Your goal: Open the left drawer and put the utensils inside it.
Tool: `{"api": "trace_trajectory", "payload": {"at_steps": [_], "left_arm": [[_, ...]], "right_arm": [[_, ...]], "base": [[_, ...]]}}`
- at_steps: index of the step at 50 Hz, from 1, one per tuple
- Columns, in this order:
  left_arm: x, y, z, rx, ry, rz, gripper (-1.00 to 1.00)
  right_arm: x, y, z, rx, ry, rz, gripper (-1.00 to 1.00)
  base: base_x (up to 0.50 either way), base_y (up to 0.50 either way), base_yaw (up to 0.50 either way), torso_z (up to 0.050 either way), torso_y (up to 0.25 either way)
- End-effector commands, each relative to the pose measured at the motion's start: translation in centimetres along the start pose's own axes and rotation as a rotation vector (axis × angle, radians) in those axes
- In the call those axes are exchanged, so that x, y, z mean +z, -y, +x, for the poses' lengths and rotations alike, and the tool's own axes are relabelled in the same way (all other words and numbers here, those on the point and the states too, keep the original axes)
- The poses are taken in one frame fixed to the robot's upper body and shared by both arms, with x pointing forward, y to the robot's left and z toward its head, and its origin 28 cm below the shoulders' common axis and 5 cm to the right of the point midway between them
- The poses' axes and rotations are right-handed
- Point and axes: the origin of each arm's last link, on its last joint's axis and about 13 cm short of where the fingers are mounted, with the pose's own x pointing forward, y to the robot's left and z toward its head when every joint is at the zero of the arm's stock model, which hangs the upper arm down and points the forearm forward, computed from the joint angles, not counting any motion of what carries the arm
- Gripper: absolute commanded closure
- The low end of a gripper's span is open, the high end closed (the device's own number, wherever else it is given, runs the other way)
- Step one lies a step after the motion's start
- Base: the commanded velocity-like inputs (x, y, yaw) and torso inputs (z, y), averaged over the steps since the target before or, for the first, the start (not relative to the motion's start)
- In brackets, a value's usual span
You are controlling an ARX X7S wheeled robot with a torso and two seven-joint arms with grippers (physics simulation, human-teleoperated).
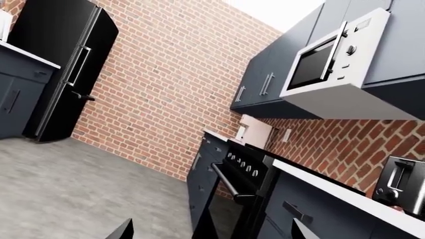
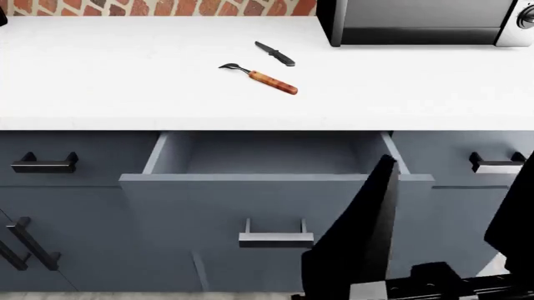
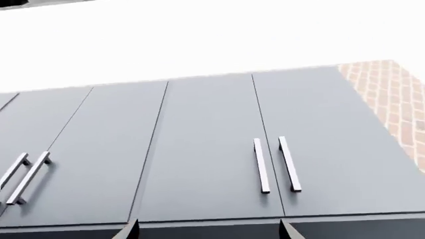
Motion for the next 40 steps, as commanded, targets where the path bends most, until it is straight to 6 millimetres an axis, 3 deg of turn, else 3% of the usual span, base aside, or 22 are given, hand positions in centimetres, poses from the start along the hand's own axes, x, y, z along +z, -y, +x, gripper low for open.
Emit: {"api": "trace_trajectory", "payload": {"at_steps": [1, 9, 40], "left_arm": [[-0.07, 0.04, -0.06, -0.010, 0.001, -0.006, -1.00], [0.07, 0.07, -0.09, -0.025, 0.020, -0.005, -1.00], [0.39, 0.12, -0.02, -0.065, 0.043, -0.060, -1.00]], "right_arm": [[1.31, 1.02, 1.15, -0.147, 0.061, 0.047, -1.00], [1.68, 1.19, 1.33, -0.182, 0.069, 0.030, -1.00], [1.82, 0.98, 0.84, -0.168, 0.055, 0.004, -1.00]], "base": [[0.00, 0.00, 0.00, 0.000, 0.000], [0.00, 0.00, 0.00, 0.004, 0.001], [0.00, 0.00, 0.00, 0.050, 0.014]]}}
